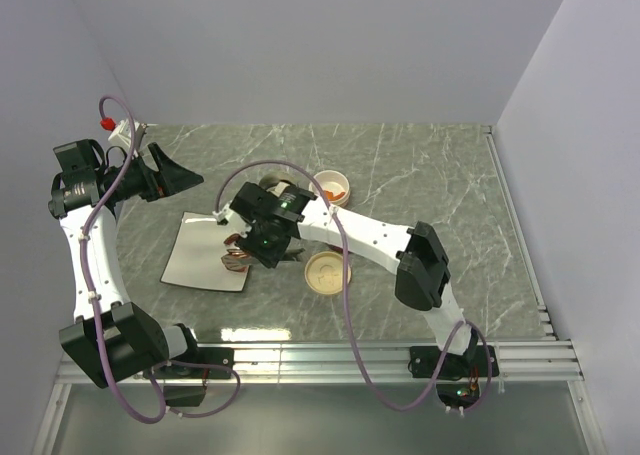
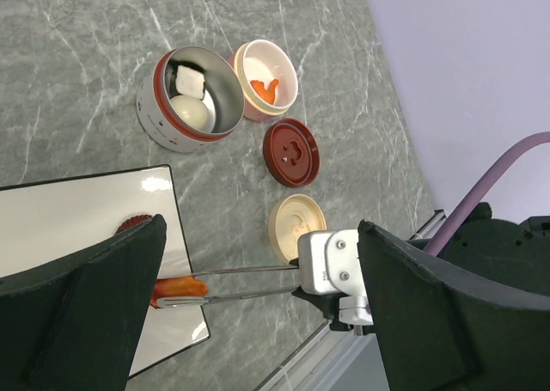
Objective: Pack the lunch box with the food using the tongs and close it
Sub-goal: Pick up the food using the clamp, then place the food into the lunch box, then pick up the food using the clamp
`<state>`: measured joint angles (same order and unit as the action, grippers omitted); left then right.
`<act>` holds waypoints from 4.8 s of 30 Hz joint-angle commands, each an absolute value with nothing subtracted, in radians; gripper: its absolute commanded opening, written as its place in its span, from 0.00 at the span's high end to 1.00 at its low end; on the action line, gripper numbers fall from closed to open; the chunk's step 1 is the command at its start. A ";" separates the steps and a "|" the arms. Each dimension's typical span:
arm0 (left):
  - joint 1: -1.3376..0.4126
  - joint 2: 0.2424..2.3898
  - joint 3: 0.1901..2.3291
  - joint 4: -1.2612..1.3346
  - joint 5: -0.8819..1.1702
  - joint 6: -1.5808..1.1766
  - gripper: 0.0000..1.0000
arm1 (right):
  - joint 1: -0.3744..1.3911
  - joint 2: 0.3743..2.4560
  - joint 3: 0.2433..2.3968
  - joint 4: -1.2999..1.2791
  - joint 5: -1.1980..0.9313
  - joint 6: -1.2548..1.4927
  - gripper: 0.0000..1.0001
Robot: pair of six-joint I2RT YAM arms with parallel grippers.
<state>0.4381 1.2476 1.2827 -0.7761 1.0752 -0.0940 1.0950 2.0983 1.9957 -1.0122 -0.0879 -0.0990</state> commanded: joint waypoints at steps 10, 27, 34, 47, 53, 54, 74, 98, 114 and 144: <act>0.442 1.236 1.299 -0.767 1.086 -0.090 0.01 | 1.002 1.945 2.016 -0.979 -0.241 -0.127 0.68; 0.443 1.238 1.302 -0.742 1.109 -0.113 0.01 | 0.712 1.683 1.859 -0.937 -0.446 -0.113 0.69; 0.442 1.232 1.295 -0.718 1.111 -0.137 0.01 | 0.534 1.591 1.732 -0.920 -0.390 -0.215 0.69; 0.442 1.232 1.292 -0.713 1.100 -0.138 0.01 | 0.374 1.703 1.740 -0.867 -0.304 -0.405 0.69; 0.443 1.244 1.296 -0.719 1.095 -0.130 0.01 | 0.374 1.749 1.704 -0.802 -0.285 -0.407 0.69; 0.442 1.244 1.296 -0.718 1.095 -0.135 0.01 | 0.373 1.752 1.697 -0.795 -0.281 -0.400 0.69; 0.443 1.247 1.299 -0.729 1.089 -0.118 0.01 | 0.374 1.801 1.620 -0.726 -0.250 -0.410 0.68; 0.442 1.247 1.301 -0.741 1.089 -0.107 0.01 | 0.374 1.806 1.631 -0.727 -0.236 -0.400 0.47; 0.442 1.236 1.302 -0.739 1.097 -0.110 0.01 | 0.596 1.640 1.755 -0.838 -0.315 -0.339 0.51; 0.442 1.244 1.307 -0.755 1.100 -0.084 0.01 | 0.943 2.028 1.916 -0.807 -0.187 -0.285 0.51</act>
